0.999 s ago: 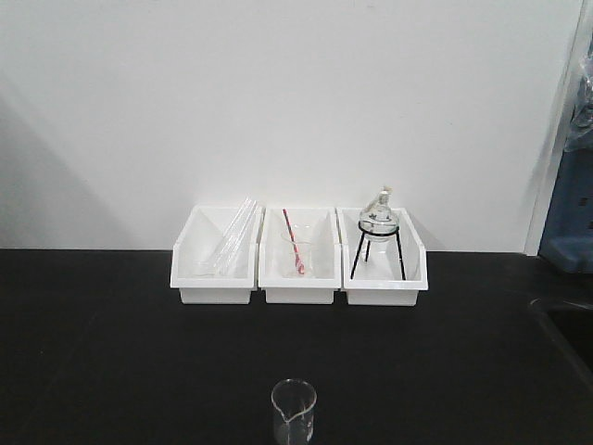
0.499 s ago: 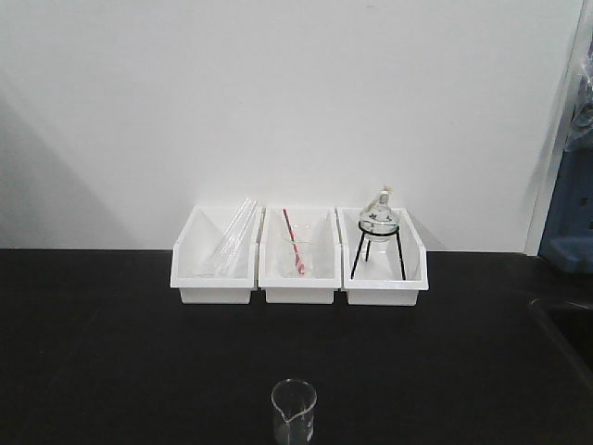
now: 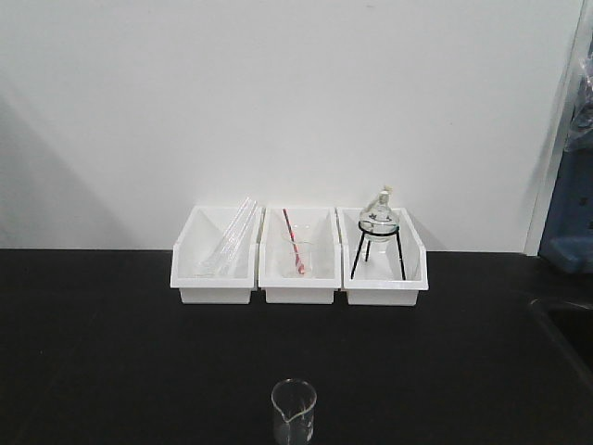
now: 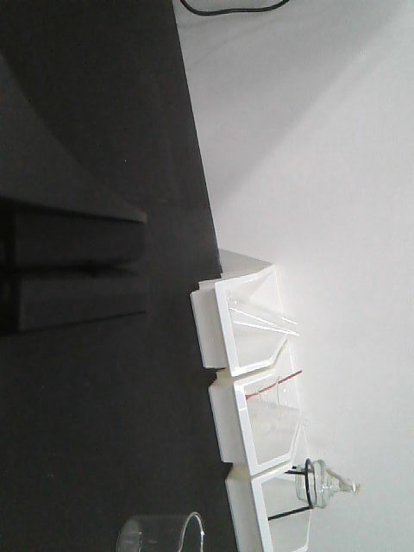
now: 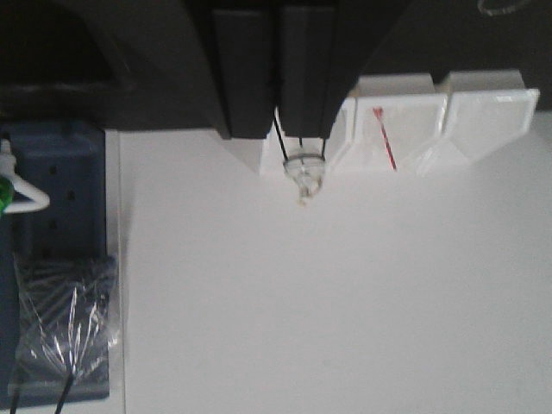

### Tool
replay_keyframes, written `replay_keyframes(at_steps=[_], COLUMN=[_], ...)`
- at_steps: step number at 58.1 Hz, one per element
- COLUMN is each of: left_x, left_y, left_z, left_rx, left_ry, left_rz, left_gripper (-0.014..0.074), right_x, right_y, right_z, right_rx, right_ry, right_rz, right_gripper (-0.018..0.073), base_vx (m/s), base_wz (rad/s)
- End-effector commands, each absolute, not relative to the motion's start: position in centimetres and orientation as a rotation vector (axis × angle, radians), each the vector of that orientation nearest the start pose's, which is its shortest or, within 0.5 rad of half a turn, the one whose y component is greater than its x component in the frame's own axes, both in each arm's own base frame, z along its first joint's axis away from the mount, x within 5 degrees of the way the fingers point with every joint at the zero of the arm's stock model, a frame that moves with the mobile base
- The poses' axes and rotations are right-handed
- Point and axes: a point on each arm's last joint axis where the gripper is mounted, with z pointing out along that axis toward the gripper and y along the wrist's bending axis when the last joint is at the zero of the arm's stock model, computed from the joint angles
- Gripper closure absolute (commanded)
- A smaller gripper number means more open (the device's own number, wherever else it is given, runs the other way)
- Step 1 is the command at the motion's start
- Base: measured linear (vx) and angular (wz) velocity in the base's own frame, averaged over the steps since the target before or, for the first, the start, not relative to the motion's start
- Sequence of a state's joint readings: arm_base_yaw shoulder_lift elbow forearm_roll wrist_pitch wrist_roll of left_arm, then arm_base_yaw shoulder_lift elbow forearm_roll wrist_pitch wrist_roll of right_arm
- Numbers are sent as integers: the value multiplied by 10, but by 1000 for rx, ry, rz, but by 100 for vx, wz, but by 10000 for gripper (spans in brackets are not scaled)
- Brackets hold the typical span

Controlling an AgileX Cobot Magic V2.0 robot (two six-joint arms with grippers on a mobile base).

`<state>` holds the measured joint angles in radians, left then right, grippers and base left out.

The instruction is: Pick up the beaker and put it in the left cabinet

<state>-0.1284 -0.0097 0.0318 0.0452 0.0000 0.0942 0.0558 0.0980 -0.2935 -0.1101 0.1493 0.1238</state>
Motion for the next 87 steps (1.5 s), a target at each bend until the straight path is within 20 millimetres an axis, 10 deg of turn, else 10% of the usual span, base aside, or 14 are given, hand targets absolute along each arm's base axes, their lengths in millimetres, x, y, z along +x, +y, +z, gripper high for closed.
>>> replay_keyframes(at_steps=[1, 36, 87], left_x=[55, 55, 55], left_y=[-7, -7, -7], left_z=[205, 205, 205], left_rx=[189, 189, 189], left_ry=[1416, 1416, 1416], left_rz=[2, 2, 2], left_gripper=[595, 595, 595], right_x=[56, 115, 193], right_y=[0, 6, 21], right_z=[306, 291, 244], right_rx=[-60, -233, -323], right_ry=[1456, 1632, 1771], right_rz=[-27, -137, 1], right_gripper=[558, 517, 57], base_vx=[0, 0, 0], base_wz=[0, 0, 0])
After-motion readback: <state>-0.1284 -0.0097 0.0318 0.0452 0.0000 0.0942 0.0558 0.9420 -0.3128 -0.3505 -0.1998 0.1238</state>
